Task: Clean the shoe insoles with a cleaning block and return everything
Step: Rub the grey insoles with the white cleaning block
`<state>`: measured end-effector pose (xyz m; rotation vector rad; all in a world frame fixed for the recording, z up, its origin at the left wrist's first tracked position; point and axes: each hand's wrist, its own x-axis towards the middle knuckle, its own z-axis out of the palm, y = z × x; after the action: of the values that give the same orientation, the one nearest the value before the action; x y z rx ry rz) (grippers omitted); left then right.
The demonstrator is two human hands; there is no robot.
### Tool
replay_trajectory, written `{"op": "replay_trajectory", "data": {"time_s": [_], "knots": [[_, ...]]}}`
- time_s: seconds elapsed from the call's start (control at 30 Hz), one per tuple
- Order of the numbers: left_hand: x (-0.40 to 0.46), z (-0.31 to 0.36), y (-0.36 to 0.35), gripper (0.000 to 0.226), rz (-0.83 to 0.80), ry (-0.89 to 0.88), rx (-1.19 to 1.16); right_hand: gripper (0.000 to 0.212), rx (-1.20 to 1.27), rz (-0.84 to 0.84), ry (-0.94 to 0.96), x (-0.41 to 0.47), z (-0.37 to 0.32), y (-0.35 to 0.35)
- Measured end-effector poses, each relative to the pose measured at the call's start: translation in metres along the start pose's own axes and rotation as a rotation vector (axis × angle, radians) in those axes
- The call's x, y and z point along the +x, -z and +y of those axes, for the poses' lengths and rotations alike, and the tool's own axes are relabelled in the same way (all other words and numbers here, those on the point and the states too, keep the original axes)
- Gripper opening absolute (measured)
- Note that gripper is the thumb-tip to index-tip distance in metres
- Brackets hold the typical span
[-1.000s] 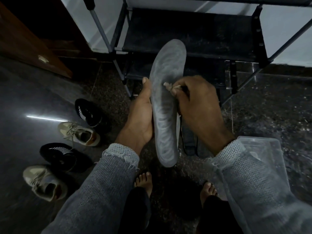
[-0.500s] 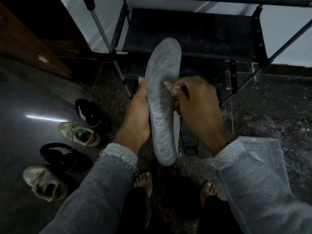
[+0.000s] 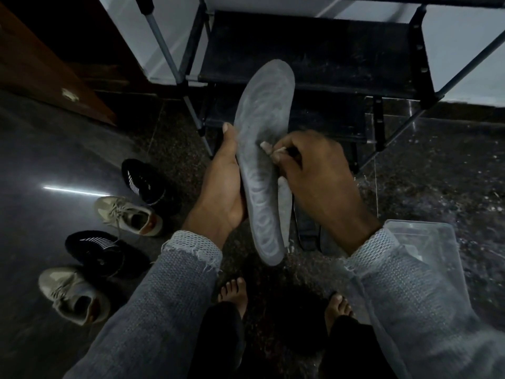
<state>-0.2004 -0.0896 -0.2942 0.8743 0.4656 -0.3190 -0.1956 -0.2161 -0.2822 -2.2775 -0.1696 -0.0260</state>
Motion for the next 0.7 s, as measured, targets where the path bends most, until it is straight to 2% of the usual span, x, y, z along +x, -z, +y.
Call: {"op": "replay_trajectory", "data": {"time_s": [0.17,0.23,0.33,0.4,0.5,0.6,0.7], "knots": [[0.002,0.004,0.006,0.073,-0.011,0.023,-0.036,0.011,0.085,-0.204,-0.004,-0.009,-0.017,-0.005],[0.001,0.005,0.006,0.068,-0.022,0.018,-0.044,0.011,0.135,-0.196,-0.009,-0.007,-0.016,-0.004],[-0.001,0.003,0.002,0.065,-0.009,0.005,-0.006,0.018,0.104,-0.061,-0.039,-0.002,-0.004,-0.003],[-0.002,0.002,0.0,0.063,-0.001,0.004,0.018,0.014,0.052,0.011,-0.032,0.0,0.0,-0.002],[-0.001,0.004,0.001,0.059,0.038,0.014,0.057,0.011,0.03,-0.076,-0.004,-0.003,-0.005,-0.004],[0.002,0.008,0.003,0.065,0.028,0.028,0.011,0.008,0.145,-0.215,0.015,-0.007,-0.015,-0.004],[0.0,0.009,0.003,0.067,-0.011,0.027,-0.005,0.005,0.243,-0.226,0.019,-0.005,-0.015,-0.002]]}}
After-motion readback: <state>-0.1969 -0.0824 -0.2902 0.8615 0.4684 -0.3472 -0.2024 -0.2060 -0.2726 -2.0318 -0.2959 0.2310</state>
